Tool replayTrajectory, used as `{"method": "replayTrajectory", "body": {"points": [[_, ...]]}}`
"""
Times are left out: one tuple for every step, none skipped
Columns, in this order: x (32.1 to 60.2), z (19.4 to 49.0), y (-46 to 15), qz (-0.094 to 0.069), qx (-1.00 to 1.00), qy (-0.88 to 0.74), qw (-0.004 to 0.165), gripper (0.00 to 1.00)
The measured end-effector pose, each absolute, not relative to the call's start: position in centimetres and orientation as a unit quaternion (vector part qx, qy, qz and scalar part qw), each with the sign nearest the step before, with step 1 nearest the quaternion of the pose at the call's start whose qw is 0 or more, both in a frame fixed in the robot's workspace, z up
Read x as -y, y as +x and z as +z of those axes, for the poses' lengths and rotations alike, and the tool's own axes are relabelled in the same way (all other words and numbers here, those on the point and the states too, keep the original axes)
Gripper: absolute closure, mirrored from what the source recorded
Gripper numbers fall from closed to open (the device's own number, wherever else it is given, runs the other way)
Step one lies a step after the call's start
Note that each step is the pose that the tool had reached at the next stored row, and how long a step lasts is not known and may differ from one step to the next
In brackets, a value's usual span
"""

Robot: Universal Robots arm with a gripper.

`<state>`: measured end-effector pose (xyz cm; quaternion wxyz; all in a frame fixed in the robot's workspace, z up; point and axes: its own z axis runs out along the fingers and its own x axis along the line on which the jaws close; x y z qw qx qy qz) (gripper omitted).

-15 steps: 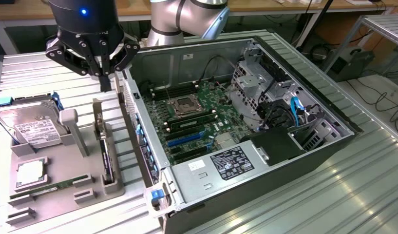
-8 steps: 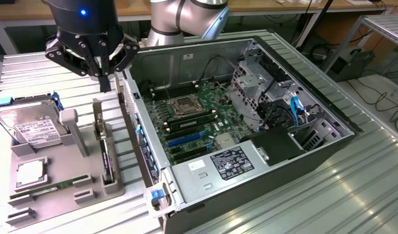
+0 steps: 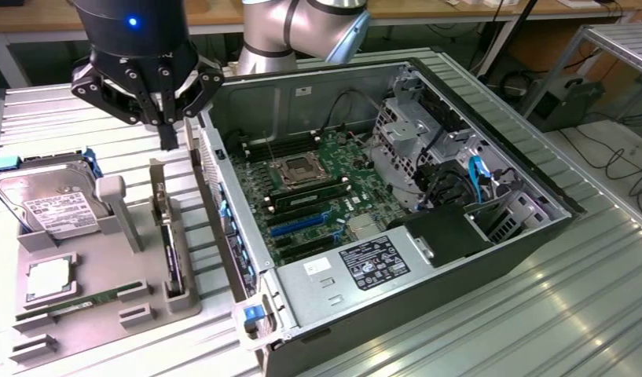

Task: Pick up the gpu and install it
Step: 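Reach for the gpu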

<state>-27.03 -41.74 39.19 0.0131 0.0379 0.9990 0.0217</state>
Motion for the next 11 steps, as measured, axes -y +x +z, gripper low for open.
{"method": "replayTrajectory", "body": {"points": [[41.76,39.18,-27.05,0.022,-0.999,0.038,0.013,0.89],[41.78,39.18,-27.06,0.022,-0.999,0.038,0.013,0.89],[41.81,39.17,-27.08,0.022,-0.999,0.038,0.013,0.89],[41.83,39.16,-27.09,0.022,-0.999,0.038,0.013,0.89],[41.85,39.16,-27.11,0.022,-0.999,0.038,0.013,0.89],[41.87,39.16,-27.12,0.022,-0.999,0.038,0.013,0.89],[41.90,39.15,-27.13,0.022,-0.999,0.038,0.013,0.89],[41.92,39.15,-27.14,0.022,-0.999,0.038,0.013,0.89],[41.94,39.14,-27.15,0.022,-0.999,0.038,0.013,0.89],[41.96,39.14,-27.16,0.022,-0.999,0.038,0.013,0.89],[41.98,39.14,-27.17,0.022,-0.999,0.038,0.013,0.89]]}}
